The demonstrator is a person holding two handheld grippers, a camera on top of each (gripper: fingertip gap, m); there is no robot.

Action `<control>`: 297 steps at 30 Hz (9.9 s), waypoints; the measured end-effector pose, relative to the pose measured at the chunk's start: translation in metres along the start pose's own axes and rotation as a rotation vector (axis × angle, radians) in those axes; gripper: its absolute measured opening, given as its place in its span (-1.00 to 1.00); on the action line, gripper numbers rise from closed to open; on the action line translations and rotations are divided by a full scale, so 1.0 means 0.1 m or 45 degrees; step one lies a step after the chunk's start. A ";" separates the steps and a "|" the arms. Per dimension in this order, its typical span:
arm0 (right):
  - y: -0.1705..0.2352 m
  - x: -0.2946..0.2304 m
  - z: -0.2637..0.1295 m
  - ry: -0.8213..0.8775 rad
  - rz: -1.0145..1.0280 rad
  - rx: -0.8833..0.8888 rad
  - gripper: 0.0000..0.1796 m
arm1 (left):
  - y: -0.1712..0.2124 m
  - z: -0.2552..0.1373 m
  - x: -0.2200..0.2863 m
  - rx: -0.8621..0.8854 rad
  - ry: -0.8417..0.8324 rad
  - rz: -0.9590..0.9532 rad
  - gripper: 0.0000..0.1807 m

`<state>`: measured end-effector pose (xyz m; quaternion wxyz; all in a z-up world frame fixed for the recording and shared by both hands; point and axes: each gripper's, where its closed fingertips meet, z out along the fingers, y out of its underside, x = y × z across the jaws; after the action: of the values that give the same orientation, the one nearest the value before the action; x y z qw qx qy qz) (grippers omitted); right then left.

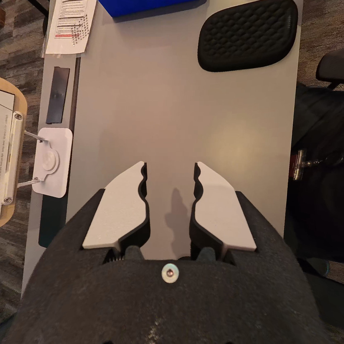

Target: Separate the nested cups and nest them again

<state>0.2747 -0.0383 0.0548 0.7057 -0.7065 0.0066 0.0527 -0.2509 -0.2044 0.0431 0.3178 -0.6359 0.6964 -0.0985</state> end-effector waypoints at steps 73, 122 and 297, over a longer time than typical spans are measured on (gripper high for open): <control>-0.21 -1.63 -0.52 -0.233 -0.707 -0.151 0.29 | 4.64 -1.20 -2.13 -1.045 -0.412 -0.748 -0.54; -0.04 -5.26 -0.48 -1.497 -0.685 -0.114 0.17 | 0.10 -0.34 -0.70 -0.193 0.045 0.470 -1.00; 1.63 0.83 -1.28 0.165 0.069 -1.608 -0.93 | 3.58 -0.64 -0.75 -0.126 -1.053 -1.676 -0.52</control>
<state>0.3516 -0.1617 -0.1150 0.1494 -0.9879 0.0348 0.0215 -0.5825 -0.0889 -0.0766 0.3992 -0.9168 0.0040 0.0097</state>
